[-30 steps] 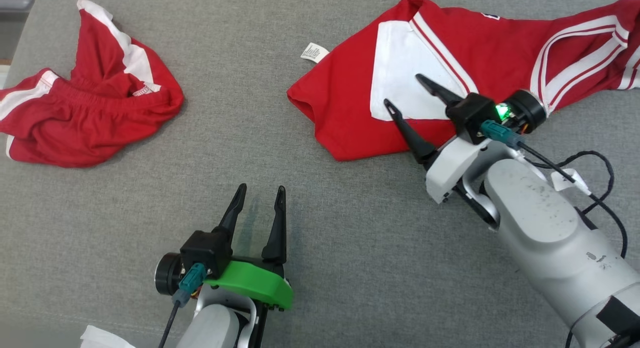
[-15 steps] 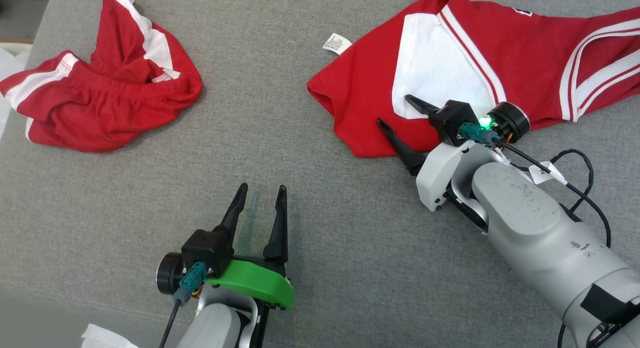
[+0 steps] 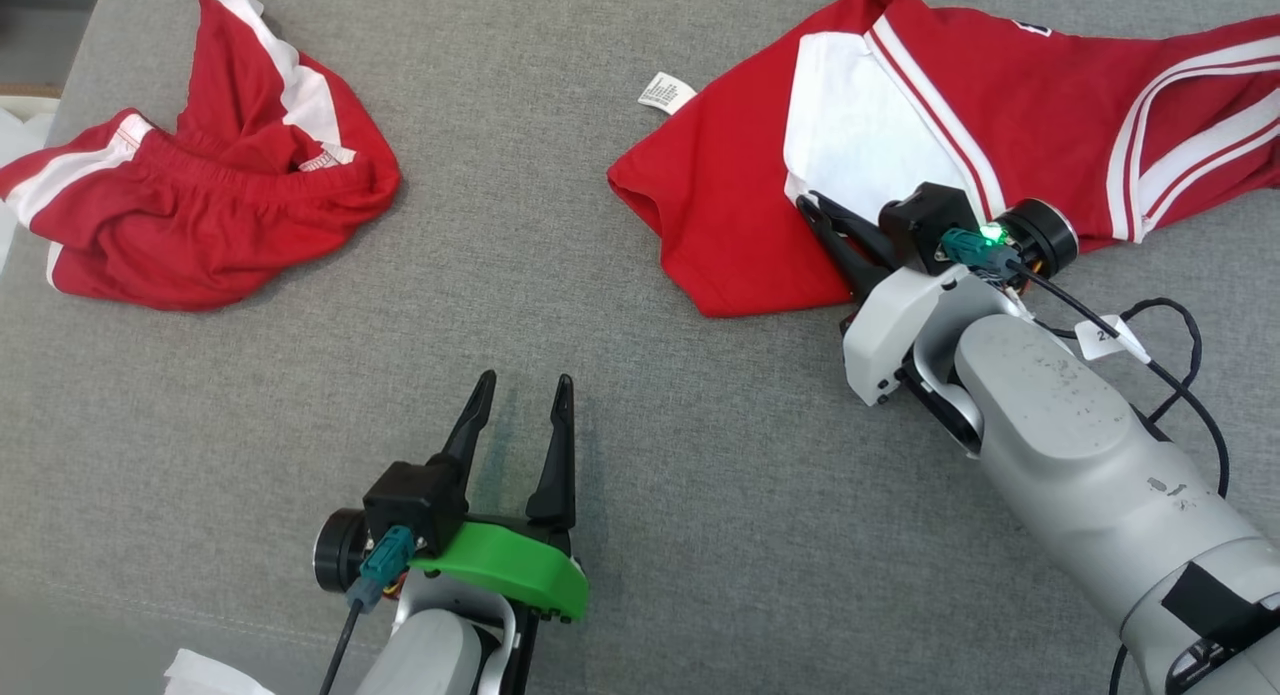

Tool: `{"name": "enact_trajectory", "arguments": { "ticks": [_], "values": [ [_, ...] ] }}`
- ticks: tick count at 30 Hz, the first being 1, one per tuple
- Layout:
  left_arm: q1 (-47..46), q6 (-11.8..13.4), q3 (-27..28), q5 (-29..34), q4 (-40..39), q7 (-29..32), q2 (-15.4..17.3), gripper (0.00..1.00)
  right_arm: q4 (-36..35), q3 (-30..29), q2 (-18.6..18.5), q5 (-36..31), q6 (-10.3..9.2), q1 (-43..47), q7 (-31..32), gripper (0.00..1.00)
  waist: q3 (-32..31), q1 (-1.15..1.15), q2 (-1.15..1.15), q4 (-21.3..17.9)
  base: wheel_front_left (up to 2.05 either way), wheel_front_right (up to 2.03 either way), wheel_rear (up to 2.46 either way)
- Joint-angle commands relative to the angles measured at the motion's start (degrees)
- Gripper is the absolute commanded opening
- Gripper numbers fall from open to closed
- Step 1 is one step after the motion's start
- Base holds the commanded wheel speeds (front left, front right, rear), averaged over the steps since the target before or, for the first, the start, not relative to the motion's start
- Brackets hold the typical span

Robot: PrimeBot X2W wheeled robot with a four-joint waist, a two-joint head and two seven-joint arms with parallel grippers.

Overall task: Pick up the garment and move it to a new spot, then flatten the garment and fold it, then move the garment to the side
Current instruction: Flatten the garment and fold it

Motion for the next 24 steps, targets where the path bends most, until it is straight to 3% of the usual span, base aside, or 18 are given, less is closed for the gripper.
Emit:
{"name": "enact_trajectory", "arguments": {
  "ticks": [1,13,24],
  "values": [
    [-0.07,0.11,0.31,-0.06,0.28,0.04,0.13,1.0,-0.65,-0.81,0.0,-0.37,-0.08,0.35,-0.01,0.0,-0.5,0.0,0.0,-0.2,0.0,0.0,0.0],
    [2.84,-0.45,3.32,1.82,1.62,0.05,0.14,1.0,-19.66,-10.56,-0.55,-5.2,-0.08,4.65,-0.01,0.0,-7.51,0.0,0.0,-4.79,0.0,0.0,0.0],
    [7.22,-1.32,7.43,4.08,3.05,0.04,0.14,1.0,-29.95,-15.67,-5.49,-4.79,-0.08,26.17,0.0,0.0,-15.03,0.0,0.0,-13.22,0.0,0.0,0.0]
  ]
}}
